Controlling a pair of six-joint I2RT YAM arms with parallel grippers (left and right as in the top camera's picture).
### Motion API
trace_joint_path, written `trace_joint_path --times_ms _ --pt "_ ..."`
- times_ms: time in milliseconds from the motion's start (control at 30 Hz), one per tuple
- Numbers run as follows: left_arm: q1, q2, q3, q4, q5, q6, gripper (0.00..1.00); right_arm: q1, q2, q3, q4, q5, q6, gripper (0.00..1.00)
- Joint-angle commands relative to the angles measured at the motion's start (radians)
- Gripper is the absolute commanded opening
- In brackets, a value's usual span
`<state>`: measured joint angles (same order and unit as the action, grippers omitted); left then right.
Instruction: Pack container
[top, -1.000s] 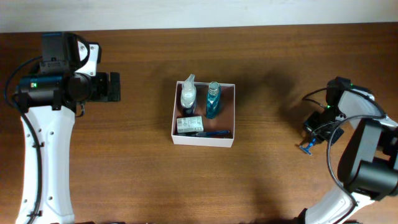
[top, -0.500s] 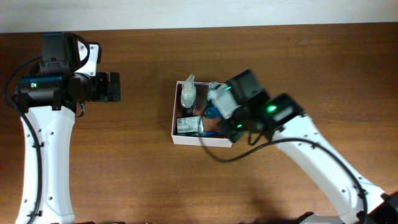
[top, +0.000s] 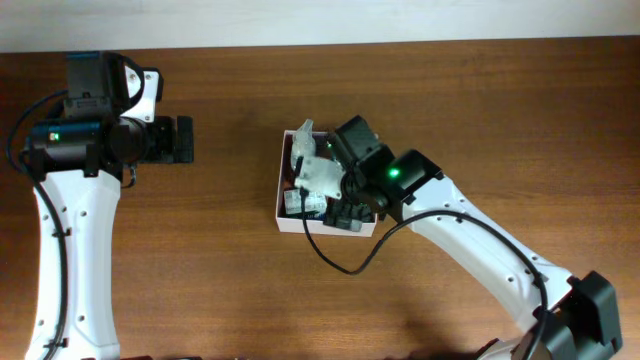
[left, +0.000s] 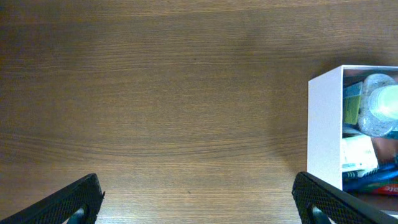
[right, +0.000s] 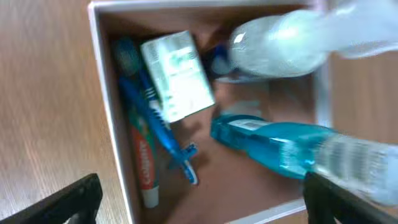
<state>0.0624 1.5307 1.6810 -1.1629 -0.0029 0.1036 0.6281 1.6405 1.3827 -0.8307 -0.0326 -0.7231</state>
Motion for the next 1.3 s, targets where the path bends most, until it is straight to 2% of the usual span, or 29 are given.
trace_joint_path --times_ms 0,200,233,333,467,667,1033,1133,1267 --pt "0.004 0.004 0.008 -0.001 0.007 -0.013 1.00 -0.002 -0.087 0.150 -0.060 0.023 0.257 0.99" --pt "0.004 0.004 0.008 -0.001 0.007 -0.013 1.00 -0.036 -0.217 0.370 -0.282 0.095 0.554 0.99" --pt "0.004 0.004 0.008 -0.001 0.007 -0.013 1.00 -0.078 -0.260 0.397 -0.312 0.144 0.649 0.99" --pt "0.004 0.004 0.008 -0.001 0.007 -0.013 1.00 -0.189 -0.361 0.402 -0.341 0.183 0.740 0.99" --pt "0.004 0.004 0.008 -0.001 0.007 -0.013 1.00 -0.292 -0.478 0.402 -0.348 0.179 0.765 0.99" --pt "0.004 0.004 0.008 -0.001 0.007 -0.013 1.00 -0.299 -0.568 0.402 -0.396 0.145 0.765 0.99" --pt "0.004 0.004 0.008 -0.001 0.007 -0.013 1.00 -0.304 -0.601 0.402 -0.496 0.185 0.758 0.99" --pt "0.004 0.004 0.008 -0.001 0.007 -0.013 1.00 -0.351 -0.660 0.379 -0.439 0.193 0.758 0.99" --pt "0.004 0.004 0.008 -0.001 0.007 -0.013 1.00 -0.462 -0.816 0.219 -0.230 0.161 0.758 0.99"
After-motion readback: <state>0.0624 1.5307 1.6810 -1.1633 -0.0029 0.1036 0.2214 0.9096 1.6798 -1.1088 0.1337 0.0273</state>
